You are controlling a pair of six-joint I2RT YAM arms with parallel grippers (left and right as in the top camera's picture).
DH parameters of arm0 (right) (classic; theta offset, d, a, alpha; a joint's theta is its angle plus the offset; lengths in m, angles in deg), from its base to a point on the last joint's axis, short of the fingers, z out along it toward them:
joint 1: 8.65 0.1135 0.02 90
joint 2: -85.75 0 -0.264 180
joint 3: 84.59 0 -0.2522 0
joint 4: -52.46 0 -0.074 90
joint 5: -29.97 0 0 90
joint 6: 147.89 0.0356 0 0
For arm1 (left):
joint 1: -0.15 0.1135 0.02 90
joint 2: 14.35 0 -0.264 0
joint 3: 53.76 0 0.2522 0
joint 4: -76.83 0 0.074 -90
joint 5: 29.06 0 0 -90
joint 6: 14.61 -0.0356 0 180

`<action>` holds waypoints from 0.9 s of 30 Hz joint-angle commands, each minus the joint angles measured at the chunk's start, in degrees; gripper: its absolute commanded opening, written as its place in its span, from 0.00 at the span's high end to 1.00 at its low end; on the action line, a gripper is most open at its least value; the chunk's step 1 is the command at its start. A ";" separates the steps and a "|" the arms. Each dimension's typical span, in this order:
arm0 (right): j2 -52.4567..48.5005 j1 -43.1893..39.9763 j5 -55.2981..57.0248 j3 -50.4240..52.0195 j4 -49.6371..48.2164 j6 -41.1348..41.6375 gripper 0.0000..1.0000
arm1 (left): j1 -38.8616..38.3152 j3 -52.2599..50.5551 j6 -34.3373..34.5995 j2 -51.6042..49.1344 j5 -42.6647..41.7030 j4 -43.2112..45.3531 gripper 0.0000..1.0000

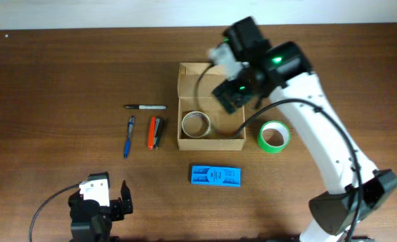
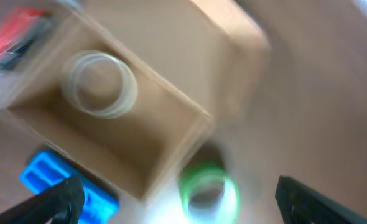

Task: Pack container
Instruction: 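Move the right gripper to the green tape roll and grasp it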

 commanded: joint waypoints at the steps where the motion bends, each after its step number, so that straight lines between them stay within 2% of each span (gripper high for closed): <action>1: -0.04 -7.19 10.40 -0.24 6.16 30.80 0.01 | 0.31 -0.39 -0.90 0.50 -0.20 -0.02 0.00; 3: -0.15 -10.73 8.83 -0.07 9.22 34.25 0.01 | 0.31 -0.39 -0.90 0.50 -0.20 -0.02 0.00; 12: -0.15 -23.54 2.75 7.80 10.75 34.27 0.01 | 0.31 -0.39 -0.90 0.50 -0.20 -0.02 0.00; 22: -0.15 -25.99 -3.26 33.00 -6.25 35.82 0.00 | 0.31 -0.39 -0.90 0.50 -0.20 -0.02 0.00; 27: -0.15 -26.10 -6.60 41.31 -14.82 35.78 0.02 | 0.31 -0.39 -0.90 0.50 -0.20 -0.02 0.00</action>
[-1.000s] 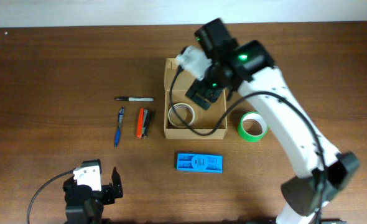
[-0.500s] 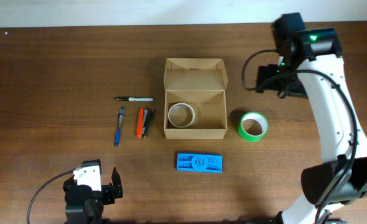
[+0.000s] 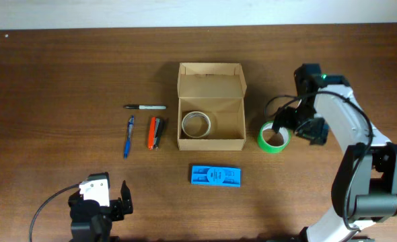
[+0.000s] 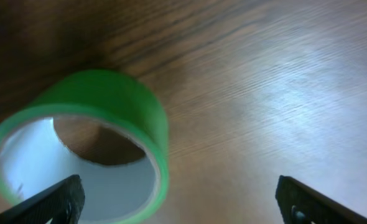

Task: Pack container
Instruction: 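Move the right gripper to the green tape roll and grasp it, then lower the green tape roll into the box beside the white roll, release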

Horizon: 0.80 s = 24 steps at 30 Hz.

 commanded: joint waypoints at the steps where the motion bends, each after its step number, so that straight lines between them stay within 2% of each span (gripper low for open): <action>1: 0.02 0.09 -4.55 4.76 -4.15 0.87 0.04 | 0.31 -0.39 -0.90 0.50 -0.20 0.00 0.00; 3: 0.02 0.09 -6.10 6.88 -7.04 0.87 0.10 | 0.31 -0.39 -0.90 0.50 -0.20 0.00 0.00; 5: 0.02 0.09 -6.95 8.22 -8.72 0.90 0.21 | 0.31 -0.39 -0.90 0.50 -0.20 0.00 0.01; 10: 0.02 0.09 -7.06 8.96 -10.27 0.87 0.55 | 0.31 -0.39 -0.90 0.50 -0.20 0.00 0.01; 14: 0.02 0.09 -7.04 8.96 -11.37 0.85 0.96 | 0.31 -0.39 -0.90 0.50 -0.20 0.00 0.01; 20: 0.15 0.09 -5.31 7.82 -10.60 -3.10 0.96 | 0.31 -0.39 -0.90 0.50 -0.20 0.00 0.00; 24: 1.55 0.11 -5.05 3.06 -6.86 -6.64 0.96 | 0.31 -0.39 -0.90 0.50 -0.20 0.00 0.00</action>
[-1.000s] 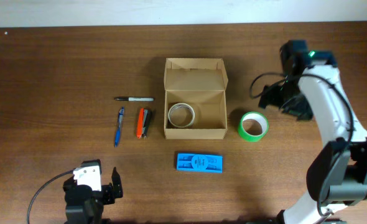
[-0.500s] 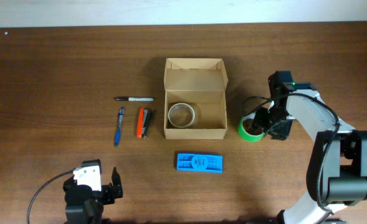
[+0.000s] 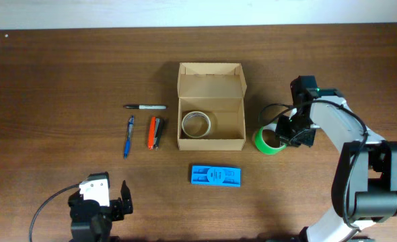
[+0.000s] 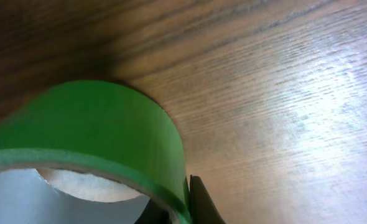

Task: Pack container
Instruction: 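Lower the green tape roll into the box beside the white roll, release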

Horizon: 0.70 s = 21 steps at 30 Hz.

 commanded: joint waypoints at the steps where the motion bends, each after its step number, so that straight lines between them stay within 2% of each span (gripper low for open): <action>1: 2.21 0.17 1.75 -5.79 2.16 -4.33 0.96 | 0.31 -0.39 -0.90 0.50 -0.20 -0.02 0.01; 4: 4.81 0.24 4.94 -11.32 5.53 -7.10 0.97 | 0.31 -0.39 -0.90 0.50 -0.20 -0.02 0.00; 7: 7.50 0.55 2.58 -16.72 6.27 -14.93 0.96 | 0.31 -0.39 -0.90 0.50 -0.20 -0.02 0.01; 8: 8.24 0.94 -0.70 -18.69 6.25 -20.04 0.96 | 0.31 -0.39 -0.90 0.50 -0.20 -0.02 0.00; 11: 9.20 3.19 -14.64 -24.20 9.01 -43.50 0.96 | 0.31 -0.39 -0.90 0.50 -0.20 -0.02 0.01; 13: 9.18 5.64 -16.44 -27.02 11.56 -53.22 0.96 | 0.31 -0.39 -0.90 0.50 -0.20 -0.02 0.00; 16: 9.18 9.49 -15.96 -27.71 10.73 -58.34 0.97 | 0.31 -0.39 -0.90 0.50 -0.20 -0.02 0.01; 21: 8.15 15.32 -13.03 -27.69 6.58 -60.92 0.97 | 0.31 -0.39 -0.90 0.50 -0.20 -0.02 0.00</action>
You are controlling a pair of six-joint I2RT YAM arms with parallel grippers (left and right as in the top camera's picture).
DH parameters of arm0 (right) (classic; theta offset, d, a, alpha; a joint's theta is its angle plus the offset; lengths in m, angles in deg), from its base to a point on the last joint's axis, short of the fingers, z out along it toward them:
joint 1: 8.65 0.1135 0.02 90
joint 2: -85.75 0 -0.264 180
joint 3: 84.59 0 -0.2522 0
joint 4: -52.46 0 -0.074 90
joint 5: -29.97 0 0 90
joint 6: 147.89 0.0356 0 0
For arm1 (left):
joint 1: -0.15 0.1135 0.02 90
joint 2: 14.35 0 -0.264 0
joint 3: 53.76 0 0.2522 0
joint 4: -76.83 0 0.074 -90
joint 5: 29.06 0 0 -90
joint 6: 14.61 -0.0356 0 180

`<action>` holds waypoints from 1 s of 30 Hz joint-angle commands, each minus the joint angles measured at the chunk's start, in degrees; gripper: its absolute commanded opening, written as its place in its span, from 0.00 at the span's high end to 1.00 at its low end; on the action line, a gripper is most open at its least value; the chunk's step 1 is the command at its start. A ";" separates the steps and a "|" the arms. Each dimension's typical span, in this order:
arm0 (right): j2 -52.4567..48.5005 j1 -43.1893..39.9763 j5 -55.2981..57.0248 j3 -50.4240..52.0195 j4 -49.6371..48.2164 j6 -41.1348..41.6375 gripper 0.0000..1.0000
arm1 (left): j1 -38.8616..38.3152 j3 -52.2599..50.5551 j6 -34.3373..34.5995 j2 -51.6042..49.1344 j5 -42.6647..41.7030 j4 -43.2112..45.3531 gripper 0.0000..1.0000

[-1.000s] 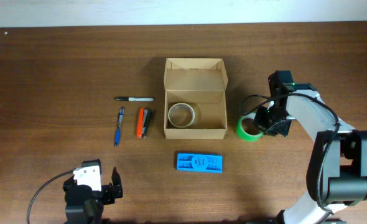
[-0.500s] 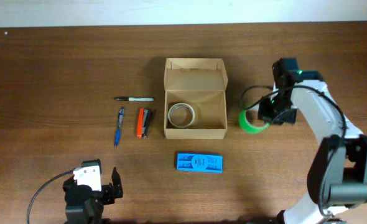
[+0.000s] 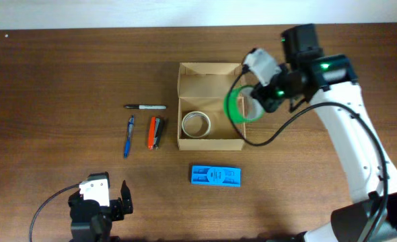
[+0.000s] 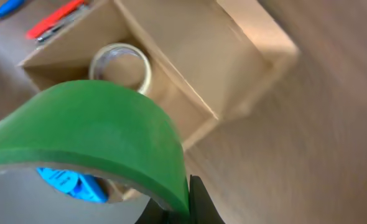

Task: Pack container
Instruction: 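Lower the green tape roll into the box beside the white roll, release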

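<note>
My right gripper (image 3: pixel 251 101) is shut on the rim of a green tape roll (image 3: pixel 236 104), held on edge in the air over the right wall of the open cardboard box (image 3: pixel 210 68). In the right wrist view the green tape roll (image 4: pixel 90 130) fills the foreground, one dark finger (image 4: pixel 199 202) pressed to its outside, the other inside it. Below lie the box (image 4: pixel 171 87) and a clear tape roll (image 4: pixel 120 65) on its floor. In the overhead view the clear tape roll (image 3: pixel 196 124) sits in the box's front left. My left gripper (image 3: pixel 123 200) rests open at the table's front left.
A blue flat case (image 3: pixel 216 176) lies in front of the box. Left of the box are a black marker (image 3: pixel 145 107), a blue pen (image 3: pixel 128 136) and a red-and-black tool (image 3: pixel 155 132). The right arm's cable hangs beside the box's right wall.
The green tape was on the table right of the box with my right gripper shut on its rim. Now it hangs lifted over the box's right wall. The left arm is unchanged.
My right gripper was open above the box, which held the clear tape. Then it stood open at the green tape on the table to the right. Then it was shut on the tape's rim. Now the tape is off the table, at the box.
</note>
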 commanded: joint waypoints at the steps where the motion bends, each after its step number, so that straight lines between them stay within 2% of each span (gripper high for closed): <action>1: -1.07 3.48 1.33 -0.57 -1.90 -6.88 0.97 | 0.31 -0.39 -0.90 0.50 -0.20 -0.02 0.01; 16: -9.29 13.03 18.01 -0.63 -6.45 -9.92 0.97 | 0.31 -0.39 -0.90 0.50 -0.20 -0.02 0.00; 30: -15.43 13.27 18.80 -0.68 -4.57 -9.88 0.96 | 0.31 -0.39 -0.90 0.50 -0.20 -0.02 0.00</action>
